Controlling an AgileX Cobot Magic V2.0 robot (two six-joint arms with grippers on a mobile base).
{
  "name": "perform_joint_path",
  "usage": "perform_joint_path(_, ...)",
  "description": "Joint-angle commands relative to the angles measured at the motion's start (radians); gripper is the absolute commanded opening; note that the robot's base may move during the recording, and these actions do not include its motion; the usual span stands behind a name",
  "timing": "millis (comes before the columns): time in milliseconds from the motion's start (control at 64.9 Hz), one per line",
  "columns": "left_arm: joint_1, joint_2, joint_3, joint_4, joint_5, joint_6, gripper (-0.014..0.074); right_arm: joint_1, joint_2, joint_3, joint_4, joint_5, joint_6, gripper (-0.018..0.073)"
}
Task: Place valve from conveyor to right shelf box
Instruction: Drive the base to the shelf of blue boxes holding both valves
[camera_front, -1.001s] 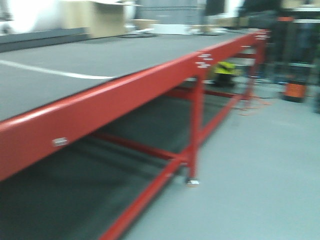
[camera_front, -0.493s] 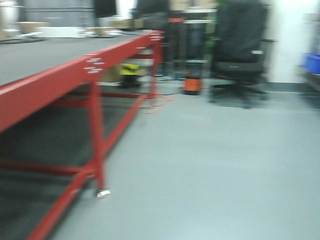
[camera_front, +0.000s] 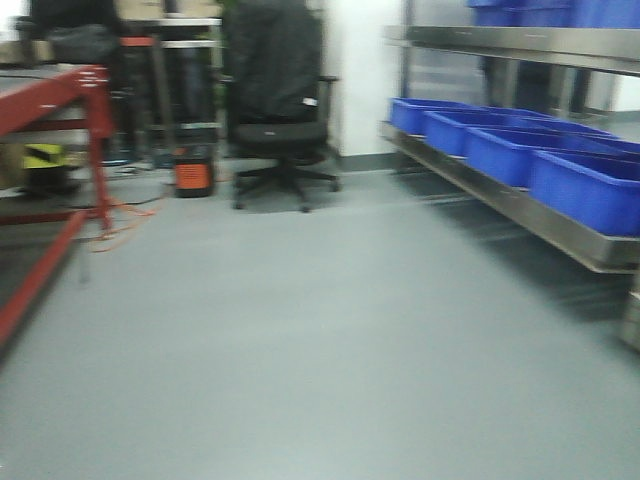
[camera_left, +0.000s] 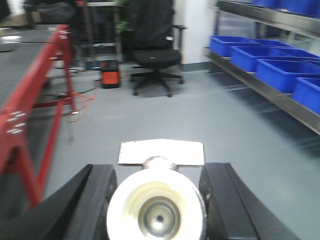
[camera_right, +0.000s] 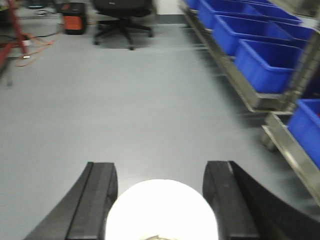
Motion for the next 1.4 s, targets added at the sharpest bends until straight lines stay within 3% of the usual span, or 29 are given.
perform_joint_path(0,0.0,-0.004,-0.004,0.0,-0.059,0.0,-0.0111,-0.004,-0.006,-0.009,-0.005,-0.069,-0.003,-0.0162)
perform_joint_path(1386,0.0,-0.002,-0.004,0.0,-0.059,0.0,-0.0111,-0.004,-0.009,-0.009,-0.005,-0.071,-0.003,-0.0162)
